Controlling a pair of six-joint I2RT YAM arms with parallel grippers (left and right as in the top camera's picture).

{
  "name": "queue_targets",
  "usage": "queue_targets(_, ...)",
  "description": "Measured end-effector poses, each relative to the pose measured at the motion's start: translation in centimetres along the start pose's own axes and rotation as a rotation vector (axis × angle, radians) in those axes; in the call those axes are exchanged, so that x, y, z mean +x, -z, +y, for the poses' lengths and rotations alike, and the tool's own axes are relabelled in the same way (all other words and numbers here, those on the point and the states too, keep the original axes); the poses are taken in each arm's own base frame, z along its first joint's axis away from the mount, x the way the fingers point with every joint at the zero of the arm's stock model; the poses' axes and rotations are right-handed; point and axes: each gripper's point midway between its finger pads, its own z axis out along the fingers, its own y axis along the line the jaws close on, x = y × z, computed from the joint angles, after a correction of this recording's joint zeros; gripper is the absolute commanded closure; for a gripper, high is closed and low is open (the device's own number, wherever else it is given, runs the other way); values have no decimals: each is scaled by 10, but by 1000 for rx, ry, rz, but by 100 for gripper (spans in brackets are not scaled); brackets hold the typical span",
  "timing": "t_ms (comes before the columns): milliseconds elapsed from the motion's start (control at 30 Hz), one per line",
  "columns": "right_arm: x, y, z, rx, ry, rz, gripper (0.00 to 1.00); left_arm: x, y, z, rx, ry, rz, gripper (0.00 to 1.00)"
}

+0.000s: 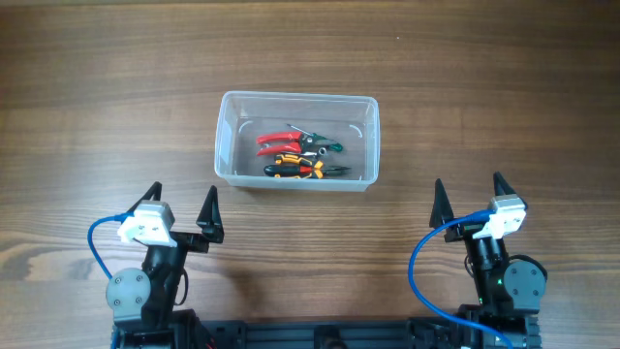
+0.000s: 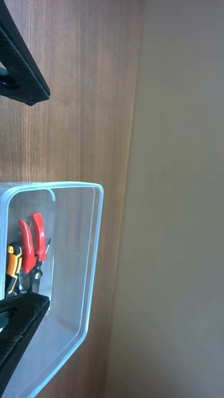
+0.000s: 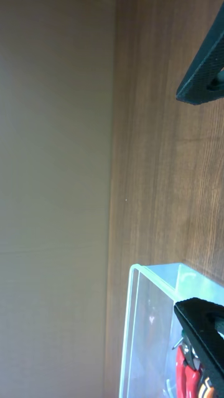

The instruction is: Pack container

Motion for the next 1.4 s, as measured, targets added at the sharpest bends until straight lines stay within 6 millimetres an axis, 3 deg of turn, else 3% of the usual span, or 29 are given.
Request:
queue_targets(400, 0, 0, 0, 0, 0, 0, 0, 5, 0, 1, -3, 4, 19, 0)
queue_targets(1000, 0, 0, 0, 0, 0, 0, 0, 37, -9, 0, 27, 6, 58, 0)
queue_targets(1400, 0, 0, 0, 0, 0, 0, 0, 33, -9, 13, -43, 3, 41, 0)
